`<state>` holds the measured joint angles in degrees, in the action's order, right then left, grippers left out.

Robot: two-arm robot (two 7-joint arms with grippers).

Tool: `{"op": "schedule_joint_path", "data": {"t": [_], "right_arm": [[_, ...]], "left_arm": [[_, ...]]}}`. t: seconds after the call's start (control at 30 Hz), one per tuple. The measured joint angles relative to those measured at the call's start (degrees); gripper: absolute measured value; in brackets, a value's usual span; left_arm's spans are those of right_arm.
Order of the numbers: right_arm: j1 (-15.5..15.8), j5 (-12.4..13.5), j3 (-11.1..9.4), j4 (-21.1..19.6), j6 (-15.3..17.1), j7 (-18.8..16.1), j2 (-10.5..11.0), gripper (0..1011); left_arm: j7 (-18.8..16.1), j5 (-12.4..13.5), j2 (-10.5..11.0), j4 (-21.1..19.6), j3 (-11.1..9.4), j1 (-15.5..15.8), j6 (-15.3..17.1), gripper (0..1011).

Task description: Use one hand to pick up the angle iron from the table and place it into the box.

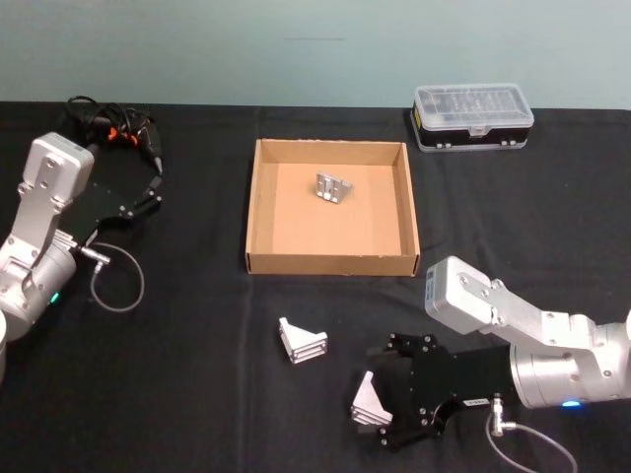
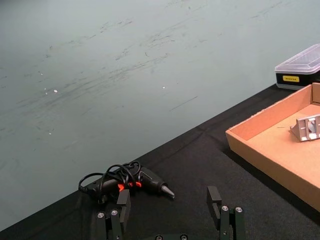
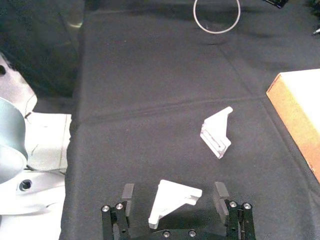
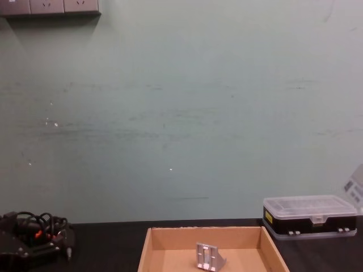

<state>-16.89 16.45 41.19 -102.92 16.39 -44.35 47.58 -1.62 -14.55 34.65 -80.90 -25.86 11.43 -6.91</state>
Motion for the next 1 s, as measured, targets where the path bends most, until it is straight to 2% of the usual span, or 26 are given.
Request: {"op": "schedule_joint_path", "data": {"t": [0.57,1.0], "right_arm": [[-0.1,-0.6,0.2,1.8,0.9,0.5,-1.8,1003],[-0.2,-0.9,0.6,1.9,1.0,0.1,-1.9,1002]], "left_arm": [[0.0,0.0,0.0,0.0,0.0,0.0,0.0,1000],[0.0,0.0,0.0,0.0,0.0,0.0,0.0,1000]]}}
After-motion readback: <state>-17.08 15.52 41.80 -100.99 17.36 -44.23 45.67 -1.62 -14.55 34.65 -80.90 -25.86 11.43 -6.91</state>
